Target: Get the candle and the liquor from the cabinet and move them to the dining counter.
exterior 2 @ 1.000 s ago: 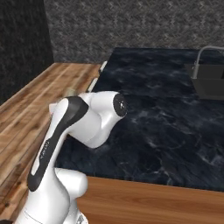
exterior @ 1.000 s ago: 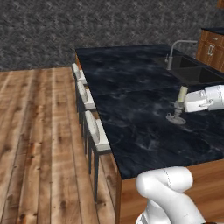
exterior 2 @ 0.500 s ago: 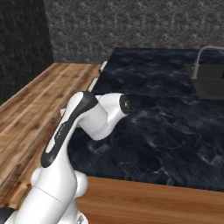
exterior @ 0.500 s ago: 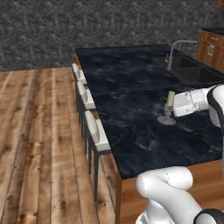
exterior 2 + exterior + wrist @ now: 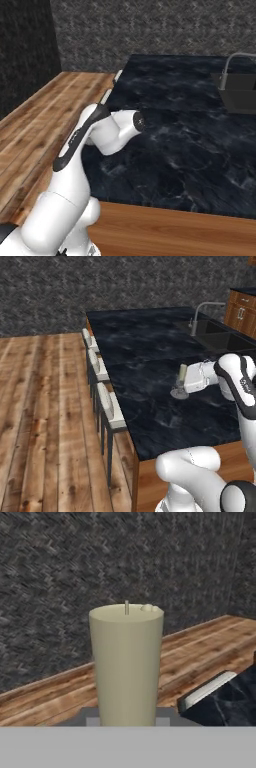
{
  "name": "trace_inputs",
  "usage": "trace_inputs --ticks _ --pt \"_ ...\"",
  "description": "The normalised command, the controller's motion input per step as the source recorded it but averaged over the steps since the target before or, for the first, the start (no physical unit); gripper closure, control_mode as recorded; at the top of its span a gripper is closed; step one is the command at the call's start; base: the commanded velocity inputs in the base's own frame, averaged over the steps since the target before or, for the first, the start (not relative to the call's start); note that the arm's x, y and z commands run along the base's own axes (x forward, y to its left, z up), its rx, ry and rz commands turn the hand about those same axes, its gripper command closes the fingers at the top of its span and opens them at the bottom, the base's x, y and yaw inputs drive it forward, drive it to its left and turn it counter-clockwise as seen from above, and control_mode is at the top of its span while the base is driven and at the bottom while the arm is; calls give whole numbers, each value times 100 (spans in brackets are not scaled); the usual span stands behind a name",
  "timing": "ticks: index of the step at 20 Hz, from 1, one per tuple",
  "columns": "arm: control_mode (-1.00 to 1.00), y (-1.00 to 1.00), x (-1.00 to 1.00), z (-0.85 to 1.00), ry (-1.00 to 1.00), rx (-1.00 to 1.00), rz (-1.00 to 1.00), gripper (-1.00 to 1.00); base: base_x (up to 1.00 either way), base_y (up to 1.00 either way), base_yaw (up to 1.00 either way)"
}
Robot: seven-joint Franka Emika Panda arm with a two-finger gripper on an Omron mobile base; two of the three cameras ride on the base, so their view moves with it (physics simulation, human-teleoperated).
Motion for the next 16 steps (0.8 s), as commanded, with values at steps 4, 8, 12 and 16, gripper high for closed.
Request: trace_inputs --ticks 4,8,12,16 --pt "-100 0 67 -31 0 0 0 100 0 0 0" --pt "-100 2 80 -28 1 0 3 100 0 0 0" --pt "-100 4 66 -30 0 0 7 100 0 0 0" --pt "-100 0 51 -42 2 0 10 100 0 0 0"
